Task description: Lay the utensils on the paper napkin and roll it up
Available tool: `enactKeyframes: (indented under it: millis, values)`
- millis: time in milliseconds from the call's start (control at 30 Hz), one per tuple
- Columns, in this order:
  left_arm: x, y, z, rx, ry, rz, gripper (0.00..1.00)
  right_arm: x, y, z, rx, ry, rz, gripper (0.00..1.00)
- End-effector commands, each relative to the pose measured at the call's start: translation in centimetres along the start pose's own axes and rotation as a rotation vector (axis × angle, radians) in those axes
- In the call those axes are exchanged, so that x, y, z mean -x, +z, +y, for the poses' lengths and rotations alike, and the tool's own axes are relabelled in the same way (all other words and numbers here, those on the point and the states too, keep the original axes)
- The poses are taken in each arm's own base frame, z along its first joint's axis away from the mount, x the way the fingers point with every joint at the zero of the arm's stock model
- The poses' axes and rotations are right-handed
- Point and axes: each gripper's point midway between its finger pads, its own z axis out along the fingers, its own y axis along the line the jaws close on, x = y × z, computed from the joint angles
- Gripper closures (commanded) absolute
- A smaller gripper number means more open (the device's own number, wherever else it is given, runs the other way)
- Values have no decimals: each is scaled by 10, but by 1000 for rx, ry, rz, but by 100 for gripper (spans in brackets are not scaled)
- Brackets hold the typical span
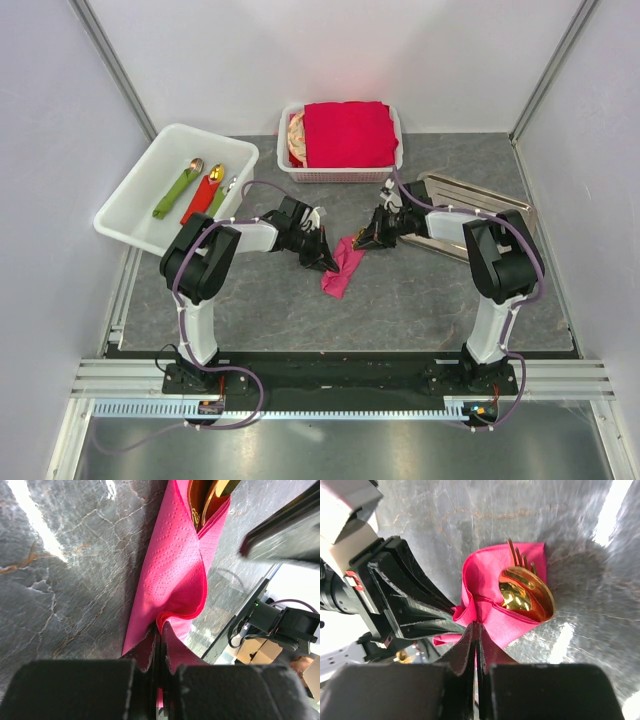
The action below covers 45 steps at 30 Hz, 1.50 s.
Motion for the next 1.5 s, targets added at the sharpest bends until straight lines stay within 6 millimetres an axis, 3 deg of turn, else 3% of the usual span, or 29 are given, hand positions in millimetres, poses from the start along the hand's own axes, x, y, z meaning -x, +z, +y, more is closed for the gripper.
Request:
enactKeyframes:
  millis: [0, 267, 467, 733, 1167, 1467]
  values:
    - [-7, 4, 33, 116, 9, 13, 98, 0, 7, 12, 108, 44, -15, 98]
    - [-7, 4, 33, 115, 8, 13, 98, -27, 21, -23, 63, 140, 17, 100]
    - [-7, 3, 32, 111, 14, 10, 98, -33, 31, -41, 21, 195, 33, 100]
    - [-8, 5, 33, 111, 13, 18, 98, -20, 22, -7, 143, 199, 7, 100]
    - [-7, 4, 33, 109, 11, 17, 98, -17, 25, -2, 211, 246, -8, 100]
    - [-6, 3, 29, 97, 23, 15, 98, -35, 40, -44, 75, 282, 31, 100]
